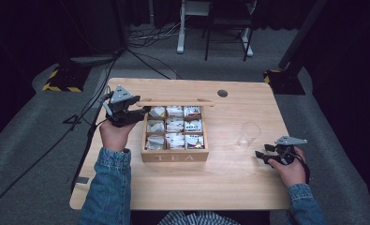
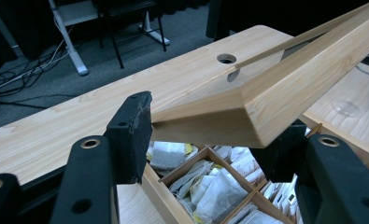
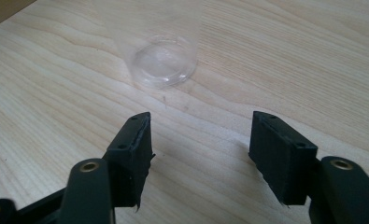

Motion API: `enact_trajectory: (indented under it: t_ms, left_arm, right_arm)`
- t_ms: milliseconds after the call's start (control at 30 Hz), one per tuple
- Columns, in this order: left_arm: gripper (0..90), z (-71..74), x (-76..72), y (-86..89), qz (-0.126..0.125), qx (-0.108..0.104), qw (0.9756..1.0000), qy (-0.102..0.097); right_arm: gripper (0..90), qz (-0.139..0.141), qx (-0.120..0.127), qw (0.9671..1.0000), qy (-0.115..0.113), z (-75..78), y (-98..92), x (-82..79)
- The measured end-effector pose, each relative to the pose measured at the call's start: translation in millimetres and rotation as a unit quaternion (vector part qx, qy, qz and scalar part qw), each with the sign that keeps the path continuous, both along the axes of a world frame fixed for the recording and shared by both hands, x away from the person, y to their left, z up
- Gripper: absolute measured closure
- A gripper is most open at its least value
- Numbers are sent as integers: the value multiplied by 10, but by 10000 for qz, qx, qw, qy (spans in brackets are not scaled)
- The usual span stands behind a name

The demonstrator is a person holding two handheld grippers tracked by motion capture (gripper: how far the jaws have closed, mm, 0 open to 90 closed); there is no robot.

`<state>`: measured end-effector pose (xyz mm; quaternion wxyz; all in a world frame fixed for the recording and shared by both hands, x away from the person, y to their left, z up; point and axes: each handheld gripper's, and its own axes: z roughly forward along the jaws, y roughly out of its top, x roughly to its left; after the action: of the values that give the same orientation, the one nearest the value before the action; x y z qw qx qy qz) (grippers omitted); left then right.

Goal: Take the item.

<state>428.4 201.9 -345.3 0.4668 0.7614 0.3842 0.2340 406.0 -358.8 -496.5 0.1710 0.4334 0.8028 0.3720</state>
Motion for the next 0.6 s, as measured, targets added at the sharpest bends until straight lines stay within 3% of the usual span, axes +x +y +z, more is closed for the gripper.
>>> enact_trajectory:
  t_ms: [100,233,467,600]
  left_arm:
    - [436,-2,2,0,4,-18,10000,-6]
    - [436,-3,0,-2,-9,19,10000,-2]
    - [436,-2,-8,-4,-11,66,10000,15]
    - [435,-3,-10,-6,-10,61,10000,25]
  right_arm:
    - [416,75,-96,9999,-30,25,17,-19]
    - [464,179,-7,9998,6,42,51,-43]
    - [464,304,25,9995,-55,116,142,-99]
    - [463,432,267,9986,-109,166,222,-142]
